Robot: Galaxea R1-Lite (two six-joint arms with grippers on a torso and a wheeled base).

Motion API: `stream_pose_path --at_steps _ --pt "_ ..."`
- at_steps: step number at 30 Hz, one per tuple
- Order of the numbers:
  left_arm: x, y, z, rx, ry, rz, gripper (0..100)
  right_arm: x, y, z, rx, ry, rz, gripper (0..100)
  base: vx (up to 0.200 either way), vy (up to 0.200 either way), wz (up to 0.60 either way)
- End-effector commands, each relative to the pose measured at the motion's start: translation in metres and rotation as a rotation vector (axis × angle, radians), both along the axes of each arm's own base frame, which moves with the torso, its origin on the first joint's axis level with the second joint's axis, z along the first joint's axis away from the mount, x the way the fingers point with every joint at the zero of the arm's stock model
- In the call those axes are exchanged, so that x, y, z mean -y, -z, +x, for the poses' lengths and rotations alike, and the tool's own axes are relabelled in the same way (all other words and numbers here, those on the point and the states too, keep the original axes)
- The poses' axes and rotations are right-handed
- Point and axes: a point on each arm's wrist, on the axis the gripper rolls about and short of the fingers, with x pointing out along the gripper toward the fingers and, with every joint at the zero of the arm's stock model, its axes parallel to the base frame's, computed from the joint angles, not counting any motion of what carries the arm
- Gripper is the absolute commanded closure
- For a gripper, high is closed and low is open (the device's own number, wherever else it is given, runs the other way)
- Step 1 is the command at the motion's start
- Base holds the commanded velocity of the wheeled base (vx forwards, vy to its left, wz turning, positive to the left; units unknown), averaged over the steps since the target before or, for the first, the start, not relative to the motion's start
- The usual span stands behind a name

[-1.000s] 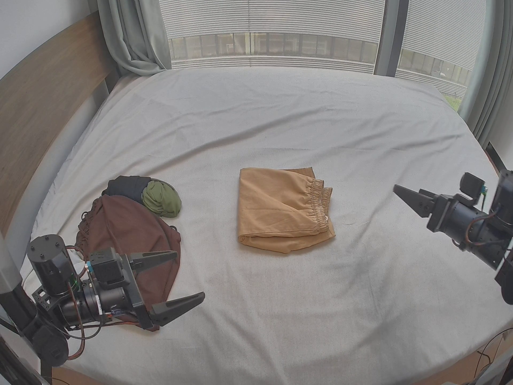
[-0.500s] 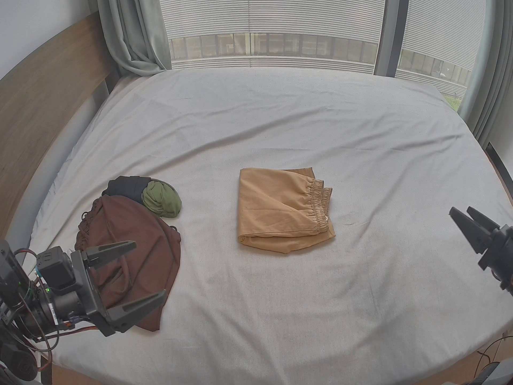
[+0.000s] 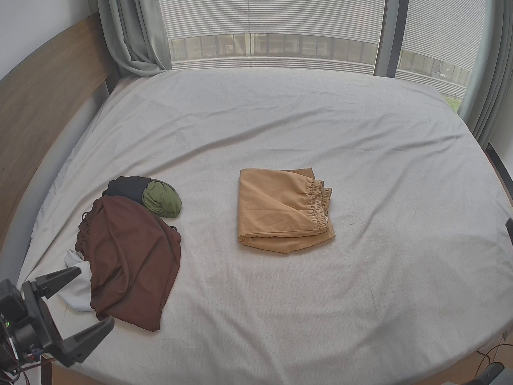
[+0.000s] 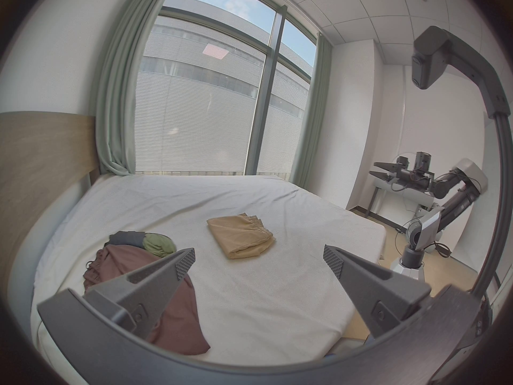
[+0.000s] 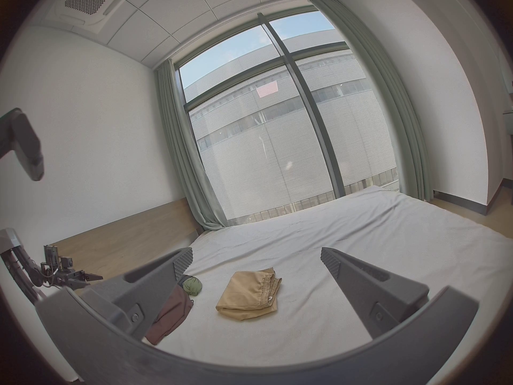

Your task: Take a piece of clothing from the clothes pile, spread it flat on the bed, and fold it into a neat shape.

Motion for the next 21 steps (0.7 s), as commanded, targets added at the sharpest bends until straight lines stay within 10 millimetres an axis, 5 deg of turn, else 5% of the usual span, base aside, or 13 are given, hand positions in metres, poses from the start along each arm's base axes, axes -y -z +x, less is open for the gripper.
stream_pose_path --at_steps 1,7,12,21 --pt "-0.006 0.012 -0.053 0.115 -0.071 -0.005 0 0.002 0.013 -0.059 0.138 0.008 -0.011 0 0.0 0.0 0.0" --pt "-0.007 0.033 -0.08 0.13 -0.068 -0.004 0 -0.001 0.042 -0.078 0.12 0.045 -0.056 0 0.0 0.0 0.0" --pt "-0.007 0.054 -0.099 0.153 -0.087 -0.006 0 0.0 0.065 -0.07 0.076 0.066 -0.129 0 0.0 0.0 0.0" --pt "-0.007 0.058 -0.1 0.164 -0.121 0.038 0 0.006 0.086 -0.065 -0.133 0.335 -0.17 0 0.0 0.0 0.0"
